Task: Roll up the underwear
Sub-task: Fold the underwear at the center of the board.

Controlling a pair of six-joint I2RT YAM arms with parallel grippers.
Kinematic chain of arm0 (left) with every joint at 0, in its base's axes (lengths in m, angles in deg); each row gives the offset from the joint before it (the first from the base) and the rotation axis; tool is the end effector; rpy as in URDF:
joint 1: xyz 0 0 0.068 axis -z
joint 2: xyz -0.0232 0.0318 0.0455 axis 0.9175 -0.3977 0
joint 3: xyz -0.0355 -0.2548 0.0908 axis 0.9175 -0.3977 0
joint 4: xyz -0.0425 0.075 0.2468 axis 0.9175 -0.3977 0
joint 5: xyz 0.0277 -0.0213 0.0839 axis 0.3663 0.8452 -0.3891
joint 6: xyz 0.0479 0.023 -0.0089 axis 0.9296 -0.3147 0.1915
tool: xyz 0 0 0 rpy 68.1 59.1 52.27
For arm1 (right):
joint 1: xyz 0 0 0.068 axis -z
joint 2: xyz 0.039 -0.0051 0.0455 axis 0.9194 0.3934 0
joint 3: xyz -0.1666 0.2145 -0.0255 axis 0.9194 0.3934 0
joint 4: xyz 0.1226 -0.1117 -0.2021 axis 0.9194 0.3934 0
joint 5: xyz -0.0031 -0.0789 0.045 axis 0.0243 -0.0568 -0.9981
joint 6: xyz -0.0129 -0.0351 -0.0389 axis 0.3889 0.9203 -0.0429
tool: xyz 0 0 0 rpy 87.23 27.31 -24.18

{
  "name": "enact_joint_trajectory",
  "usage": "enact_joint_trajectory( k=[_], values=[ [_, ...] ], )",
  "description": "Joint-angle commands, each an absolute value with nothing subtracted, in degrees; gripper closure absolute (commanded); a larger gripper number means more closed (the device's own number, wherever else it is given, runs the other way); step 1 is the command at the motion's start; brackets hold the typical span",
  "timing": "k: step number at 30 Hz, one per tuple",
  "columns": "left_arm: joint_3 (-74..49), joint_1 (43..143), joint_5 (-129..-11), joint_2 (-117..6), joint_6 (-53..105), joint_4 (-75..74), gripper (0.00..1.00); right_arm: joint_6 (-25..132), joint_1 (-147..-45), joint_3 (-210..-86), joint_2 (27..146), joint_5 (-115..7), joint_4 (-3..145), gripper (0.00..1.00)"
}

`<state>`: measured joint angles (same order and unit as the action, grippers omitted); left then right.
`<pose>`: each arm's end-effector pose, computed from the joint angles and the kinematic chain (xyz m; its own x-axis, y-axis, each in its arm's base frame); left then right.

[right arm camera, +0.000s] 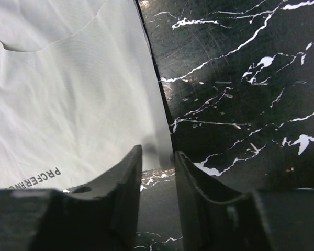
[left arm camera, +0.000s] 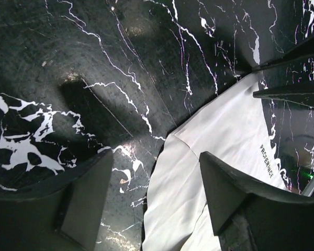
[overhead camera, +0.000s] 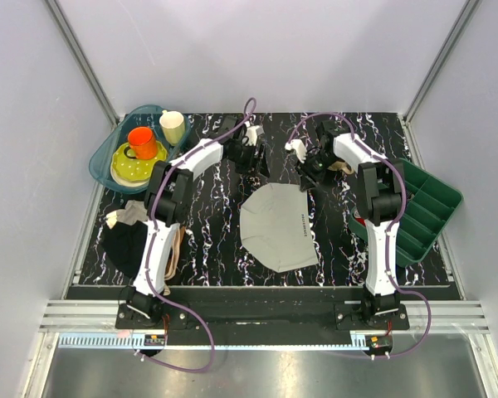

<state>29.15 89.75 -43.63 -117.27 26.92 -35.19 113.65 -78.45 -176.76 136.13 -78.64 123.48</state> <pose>0.4703 -0.2231 0.1626 -0.8644 0.2039 -0.4596 0.4614 0.6848 -0.5640 0.4440 0.1108 0.1567 -0.3568 -0.7649 -0.5363 -0.9331 0.3192 0.1656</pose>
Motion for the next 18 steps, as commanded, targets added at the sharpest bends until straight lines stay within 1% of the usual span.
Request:
enact_joint_trajectory(
  k=[1,7,13,18],
  values=[
    [33.5,91.2,-41.5,-119.7,24.9,-33.4,0.30,112.9,-78.7,-177.8,136.7,-81.3,125.0,0.64],
    [34.5,93.2,-45.3,-121.6,27.8,-37.6,0.36,111.9,-78.8,-176.8,136.4,-83.3,124.8,0.72],
    [32.8,94.5,-46.7,-121.2,30.2,-39.3,0.37,110.8,-78.8,-176.5,136.2,-84.5,124.0,0.75],
    [32.8,95.0,-47.2,-121.1,30.3,-39.9,0.40,110.5,-78.4,-175.7,134.5,-85.8,122.9,0.77]
  ],
)
